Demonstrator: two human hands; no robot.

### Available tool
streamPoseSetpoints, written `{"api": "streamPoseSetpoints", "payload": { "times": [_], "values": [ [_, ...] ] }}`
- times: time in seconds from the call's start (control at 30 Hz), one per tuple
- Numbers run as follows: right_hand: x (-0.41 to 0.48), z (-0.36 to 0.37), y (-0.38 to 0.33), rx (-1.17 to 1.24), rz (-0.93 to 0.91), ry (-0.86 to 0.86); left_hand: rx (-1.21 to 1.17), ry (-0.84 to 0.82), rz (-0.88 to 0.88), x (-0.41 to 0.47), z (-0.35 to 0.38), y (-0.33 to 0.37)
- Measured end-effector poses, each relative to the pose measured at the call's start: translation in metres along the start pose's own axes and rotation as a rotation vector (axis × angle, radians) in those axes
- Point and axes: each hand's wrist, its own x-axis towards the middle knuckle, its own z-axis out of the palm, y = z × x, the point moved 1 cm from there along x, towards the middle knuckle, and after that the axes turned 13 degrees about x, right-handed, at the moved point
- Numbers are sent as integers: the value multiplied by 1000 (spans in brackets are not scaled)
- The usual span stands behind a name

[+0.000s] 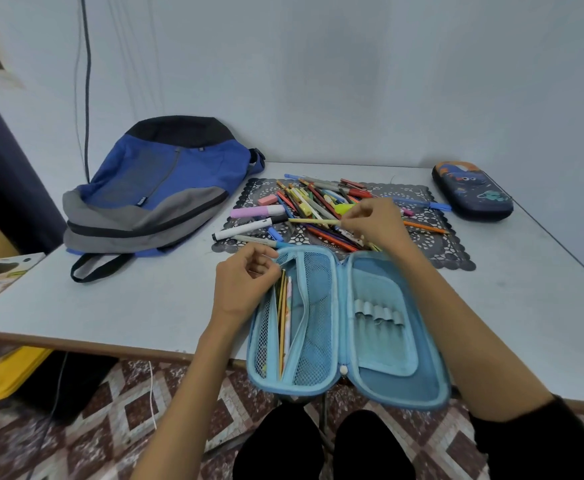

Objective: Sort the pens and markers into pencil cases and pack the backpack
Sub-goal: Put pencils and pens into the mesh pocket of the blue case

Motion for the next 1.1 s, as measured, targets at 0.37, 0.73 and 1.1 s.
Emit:
{"api": "streamPoseSetpoints", "payload": {
  "times": [0.37, 0.73, 1.1],
  "values": [
    [-7, -5, -36, 759, -262, 229, 2, 1, 4, 1, 0, -1],
    [-10, 22, -23, 606, 9, -82, -4, -1, -3, 1, 1, -2],
    [-31, 46, -10, 194, 143, -467, 23, 9, 23, 2, 2, -3]
  ]
}}
